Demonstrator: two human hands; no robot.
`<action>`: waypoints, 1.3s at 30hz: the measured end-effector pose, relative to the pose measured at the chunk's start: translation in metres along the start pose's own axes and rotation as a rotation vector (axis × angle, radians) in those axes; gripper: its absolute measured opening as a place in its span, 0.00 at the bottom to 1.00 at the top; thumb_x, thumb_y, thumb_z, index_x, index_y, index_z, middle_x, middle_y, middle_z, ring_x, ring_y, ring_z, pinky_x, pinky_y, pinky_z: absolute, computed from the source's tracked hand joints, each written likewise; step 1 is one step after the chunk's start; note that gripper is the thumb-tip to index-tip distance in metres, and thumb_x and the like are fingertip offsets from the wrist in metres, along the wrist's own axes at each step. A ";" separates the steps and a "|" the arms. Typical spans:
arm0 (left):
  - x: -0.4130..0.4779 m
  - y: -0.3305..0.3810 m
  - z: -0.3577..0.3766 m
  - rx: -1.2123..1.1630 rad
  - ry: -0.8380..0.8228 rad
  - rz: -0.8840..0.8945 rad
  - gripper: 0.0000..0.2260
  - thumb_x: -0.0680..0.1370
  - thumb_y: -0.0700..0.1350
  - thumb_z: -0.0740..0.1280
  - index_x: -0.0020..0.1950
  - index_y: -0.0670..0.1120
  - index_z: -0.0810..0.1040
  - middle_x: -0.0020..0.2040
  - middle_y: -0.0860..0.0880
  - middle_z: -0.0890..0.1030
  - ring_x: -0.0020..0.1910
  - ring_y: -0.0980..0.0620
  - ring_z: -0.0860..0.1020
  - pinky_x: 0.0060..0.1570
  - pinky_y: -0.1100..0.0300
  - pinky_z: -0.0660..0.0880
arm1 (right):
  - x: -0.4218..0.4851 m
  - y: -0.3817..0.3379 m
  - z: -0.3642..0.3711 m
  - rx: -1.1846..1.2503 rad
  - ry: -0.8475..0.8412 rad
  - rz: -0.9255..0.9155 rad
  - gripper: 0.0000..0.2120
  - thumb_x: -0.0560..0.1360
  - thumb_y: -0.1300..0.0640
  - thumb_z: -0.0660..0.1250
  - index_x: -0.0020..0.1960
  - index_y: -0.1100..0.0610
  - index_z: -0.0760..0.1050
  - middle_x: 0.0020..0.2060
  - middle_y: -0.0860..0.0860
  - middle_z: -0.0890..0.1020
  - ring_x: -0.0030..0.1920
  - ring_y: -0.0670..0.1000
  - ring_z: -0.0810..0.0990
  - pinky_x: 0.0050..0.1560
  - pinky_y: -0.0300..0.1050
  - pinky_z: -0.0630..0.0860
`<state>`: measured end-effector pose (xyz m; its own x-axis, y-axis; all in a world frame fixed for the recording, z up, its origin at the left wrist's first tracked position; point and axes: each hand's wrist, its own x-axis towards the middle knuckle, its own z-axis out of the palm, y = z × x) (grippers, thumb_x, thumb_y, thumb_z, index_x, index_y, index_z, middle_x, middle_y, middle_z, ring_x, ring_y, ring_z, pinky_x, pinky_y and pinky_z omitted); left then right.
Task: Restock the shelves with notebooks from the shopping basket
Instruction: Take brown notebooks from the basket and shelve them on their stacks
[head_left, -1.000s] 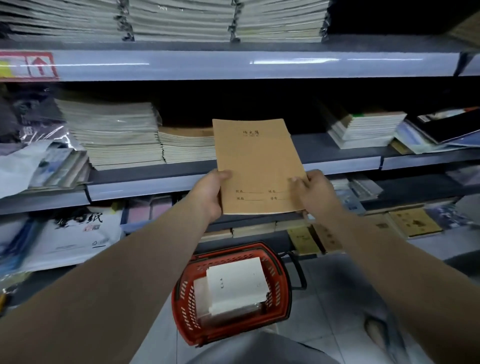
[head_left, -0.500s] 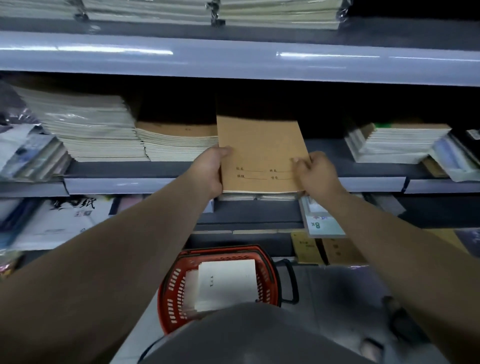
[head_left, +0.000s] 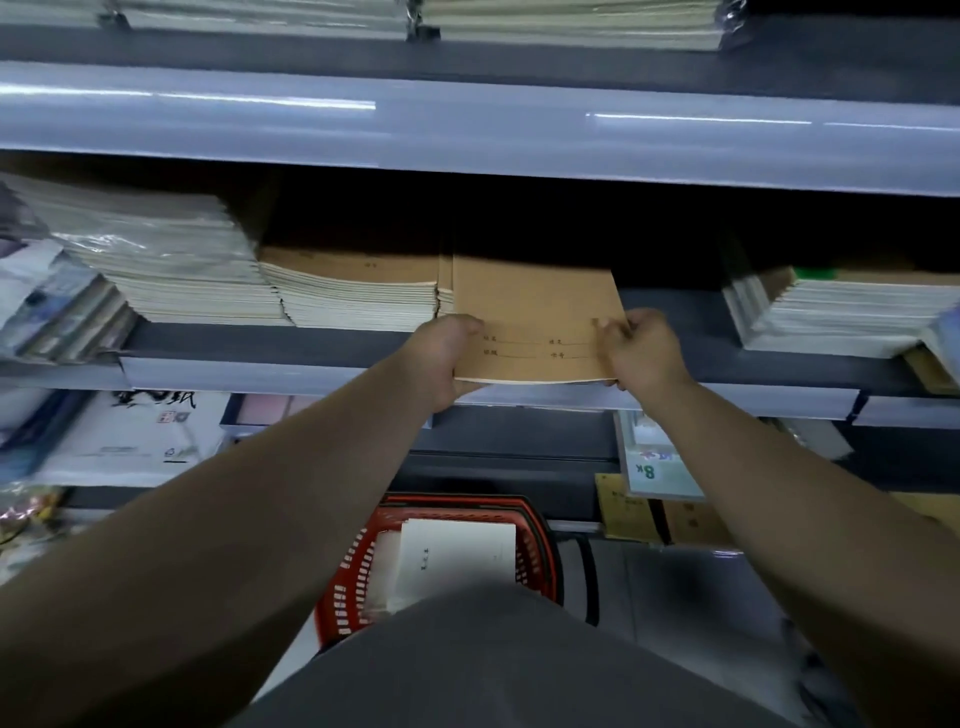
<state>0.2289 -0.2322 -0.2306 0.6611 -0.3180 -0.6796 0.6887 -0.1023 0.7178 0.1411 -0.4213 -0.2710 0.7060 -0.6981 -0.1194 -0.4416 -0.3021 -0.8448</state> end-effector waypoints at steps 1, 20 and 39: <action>0.003 -0.001 -0.001 0.021 0.012 -0.004 0.11 0.79 0.44 0.67 0.61 0.45 0.74 0.60 0.44 0.77 0.50 0.43 0.79 0.31 0.55 0.80 | 0.005 -0.001 0.002 0.018 0.011 0.000 0.13 0.80 0.54 0.62 0.52 0.65 0.72 0.40 0.56 0.76 0.31 0.49 0.74 0.17 0.31 0.65; 0.041 0.014 0.019 -0.072 0.038 0.090 0.05 0.82 0.38 0.61 0.48 0.44 0.75 0.42 0.46 0.81 0.32 0.52 0.82 0.32 0.58 0.81 | 0.036 0.008 0.006 -0.348 -0.095 -0.306 0.44 0.70 0.40 0.72 0.77 0.57 0.56 0.76 0.53 0.60 0.77 0.54 0.51 0.76 0.49 0.54; 0.063 0.024 0.011 0.199 0.102 0.014 0.22 0.79 0.61 0.62 0.43 0.41 0.74 0.28 0.45 0.82 0.28 0.48 0.83 0.29 0.58 0.78 | 0.042 0.007 0.029 -0.063 0.049 -0.207 0.38 0.67 0.41 0.74 0.70 0.54 0.63 0.65 0.51 0.71 0.63 0.51 0.73 0.56 0.41 0.69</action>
<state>0.2836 -0.2654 -0.2547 0.7037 -0.2244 -0.6741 0.6138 -0.2858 0.7359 0.1831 -0.4340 -0.2968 0.7582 -0.6470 0.0802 -0.3244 -0.4811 -0.8145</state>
